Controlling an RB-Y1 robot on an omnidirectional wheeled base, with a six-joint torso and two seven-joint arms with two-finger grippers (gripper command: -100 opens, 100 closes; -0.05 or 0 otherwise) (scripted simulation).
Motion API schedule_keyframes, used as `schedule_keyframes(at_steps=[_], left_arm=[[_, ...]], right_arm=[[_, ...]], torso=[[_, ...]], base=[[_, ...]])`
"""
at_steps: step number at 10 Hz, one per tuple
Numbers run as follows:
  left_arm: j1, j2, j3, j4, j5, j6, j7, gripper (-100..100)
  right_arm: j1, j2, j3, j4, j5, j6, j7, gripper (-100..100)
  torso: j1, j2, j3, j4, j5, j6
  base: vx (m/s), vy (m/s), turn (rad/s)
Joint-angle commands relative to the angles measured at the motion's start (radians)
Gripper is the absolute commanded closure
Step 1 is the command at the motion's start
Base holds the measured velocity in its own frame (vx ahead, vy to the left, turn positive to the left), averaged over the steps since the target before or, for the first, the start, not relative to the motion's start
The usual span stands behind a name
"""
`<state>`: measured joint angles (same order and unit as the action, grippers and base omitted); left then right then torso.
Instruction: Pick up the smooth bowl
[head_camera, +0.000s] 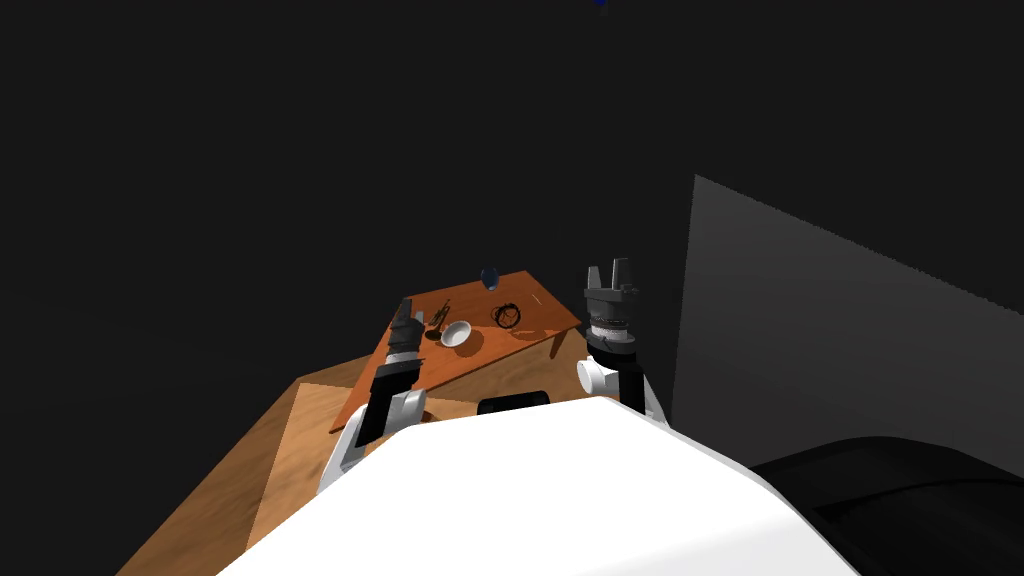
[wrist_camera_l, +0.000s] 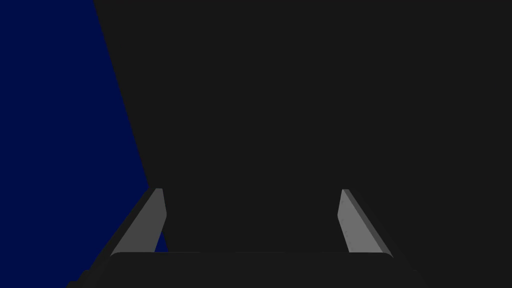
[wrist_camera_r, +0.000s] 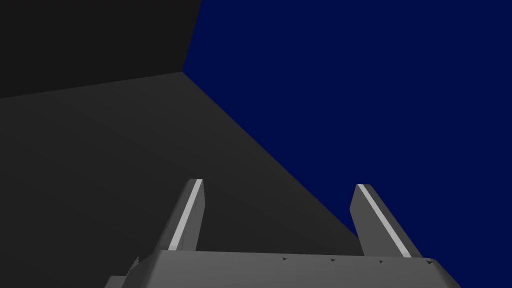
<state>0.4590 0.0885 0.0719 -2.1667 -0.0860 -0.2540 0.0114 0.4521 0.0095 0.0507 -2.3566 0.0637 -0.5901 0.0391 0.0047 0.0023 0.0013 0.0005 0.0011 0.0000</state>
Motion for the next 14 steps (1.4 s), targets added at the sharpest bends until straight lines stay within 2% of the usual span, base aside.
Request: schedule_keyframes(at_steps=[1, 5, 6, 8, 9, 11, 12, 13, 14], left_arm=[[-0.016, 0.01, -0.002, 0.033, -0.002, 0.045, 0.01, -100], [-0.062, 0.022, -0.002, 0.102, -0.004, 0.147, 0.03, -100], [-0.062, 0.022, -0.002, 0.102, -0.004, 0.153, 0.03, -100], [-0.097, 0.027, -0.001, 0.156, -0.004, 0.219, 0.044, -100], [-0.097, 0.027, -0.001, 0.156, -0.004, 0.234, 0.044, -100], [-0.135, 0.031, 0.002, 0.209, -0.001, 0.312, 0.058, -100], [-0.135, 0.031, 0.002, 0.215, -0.001, 0.318, 0.058, -100], [-0.155, 0.033, 0.004, 0.245, 0.001, 0.353, 0.065, -100], [-0.155, 0.033, 0.004, 0.245, 0.001, 0.362, 0.065, -100]], right_arm=[[0.0, 0.0, 0.0, 0.0, 0.0, 0.0, 0.0, 0], [0.0, 0.0, 0.0, 0.0, 0.0, 0.0, 0.0, 0], [0.0, 0.0, 0.0, 0.0, 0.0, 0.0, 0.0, 0], [0.0, 0.0, 0.0, 0.0, 0.0, 0.0, 0.0, 0], [0.0, 0.0, 0.0, 0.0, 0.0, 0.0, 0.0, 0], [0.0, 0.0, 0.0, 0.0, 0.0, 0.0, 0.0, 0], [0.0, 0.0, 0.0, 0.0, 0.0, 0.0, 0.0, 0], [0.0, 0.0, 0.0, 0.0, 0.0, 0.0, 0.0, 0], [0.0, 0.0, 0.0, 0.0, 0.0, 0.0, 0.0, 0]], torso=[[0.0, 0.0, 0.0, 0.0, 0.0, 0.0], [0.0, 0.0, 0.0, 0.0, 0.0, 0.0], [-0.001, 0.0, 0.0, 0.0, 0.0, 0.0], [-0.002, -0.001, -0.001, 0.0, 0.0, 0.0], [-0.001, 0.0, 0.0, 0.0, 0.0, 0.0], [-0.001, -0.001, 0.0, 0.0, 0.0, 0.0], [0.0, 0.0, 0.0, 0.0, 0.0, 0.0], [-0.001, 0.0, 0.0, 0.0, 0.0, 0.0], [-0.002, -0.001, 0.0, 0.0, 0.0, 0.0]], base=[[-0.046, 0.075, -0.032], [-0.044, 0.069, -0.036], [-0.021, 0.039, -0.019], [-0.034, 0.046, -0.059], [-0.034, 0.04, -0.022], [-0.037, 0.063, -0.058], [-0.037, 0.053, -0.026], [-0.029, 0.04, -0.058], [-0.019, 0.034, -0.026]])
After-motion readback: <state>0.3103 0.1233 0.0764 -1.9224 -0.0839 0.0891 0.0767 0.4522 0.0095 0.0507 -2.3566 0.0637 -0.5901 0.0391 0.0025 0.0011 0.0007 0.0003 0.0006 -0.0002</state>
